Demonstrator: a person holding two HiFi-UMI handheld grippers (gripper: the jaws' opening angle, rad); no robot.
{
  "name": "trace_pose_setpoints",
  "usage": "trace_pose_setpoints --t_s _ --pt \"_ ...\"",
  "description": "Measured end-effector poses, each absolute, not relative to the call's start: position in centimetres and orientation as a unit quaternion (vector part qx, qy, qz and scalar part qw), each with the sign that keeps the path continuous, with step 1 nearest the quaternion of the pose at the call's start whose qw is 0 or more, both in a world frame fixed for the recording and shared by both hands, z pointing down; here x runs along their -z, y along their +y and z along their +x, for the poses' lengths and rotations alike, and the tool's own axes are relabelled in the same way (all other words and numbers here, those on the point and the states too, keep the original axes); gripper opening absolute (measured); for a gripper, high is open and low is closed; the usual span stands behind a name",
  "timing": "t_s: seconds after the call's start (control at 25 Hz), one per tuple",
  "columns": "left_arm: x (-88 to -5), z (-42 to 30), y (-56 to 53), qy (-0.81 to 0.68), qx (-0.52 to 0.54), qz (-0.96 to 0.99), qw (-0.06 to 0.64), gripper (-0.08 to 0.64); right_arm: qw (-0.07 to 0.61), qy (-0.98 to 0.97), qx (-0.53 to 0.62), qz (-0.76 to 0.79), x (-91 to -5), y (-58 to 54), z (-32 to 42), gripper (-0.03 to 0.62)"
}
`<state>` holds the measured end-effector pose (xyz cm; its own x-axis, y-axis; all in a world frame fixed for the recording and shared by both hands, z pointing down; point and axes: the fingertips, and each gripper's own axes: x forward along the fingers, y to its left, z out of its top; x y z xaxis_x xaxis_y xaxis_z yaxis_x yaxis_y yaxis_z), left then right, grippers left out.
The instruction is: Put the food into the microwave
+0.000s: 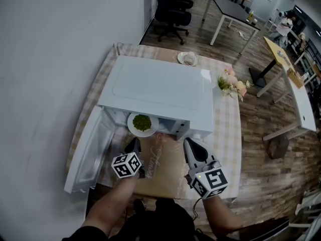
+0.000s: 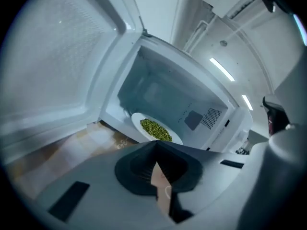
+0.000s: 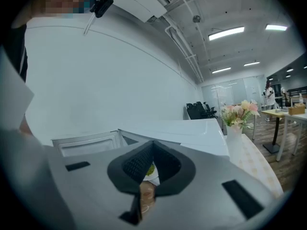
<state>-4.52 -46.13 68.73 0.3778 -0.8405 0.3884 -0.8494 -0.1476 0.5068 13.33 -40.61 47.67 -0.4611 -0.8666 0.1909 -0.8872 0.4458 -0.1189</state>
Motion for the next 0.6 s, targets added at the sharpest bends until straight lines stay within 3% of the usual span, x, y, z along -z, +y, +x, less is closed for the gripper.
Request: trace_pose_setpoints --t_s 0.12,0.36,0.6 --pt "-68.6 -3.8 -46.6 -0.548 -0.049 0.78 0.299 0.008 0.042 -0.848 -0.108 0.517 -47.7 -40.6 13.5 0.003" --pt "-69.2 -3.7 -48.0 -0.545 -0.078 0.784 0.287 0.008 0.028 -0.85 -0.111 0.514 -47.6 -40.7 13.7 0.003" --pt "-69.5 -3.4 -49.7 -0.545 -0.117 0.791 0.253 0.008 0.057 -0.841 -0.111 0.527 -48.6 -40.7 14.9 0.003"
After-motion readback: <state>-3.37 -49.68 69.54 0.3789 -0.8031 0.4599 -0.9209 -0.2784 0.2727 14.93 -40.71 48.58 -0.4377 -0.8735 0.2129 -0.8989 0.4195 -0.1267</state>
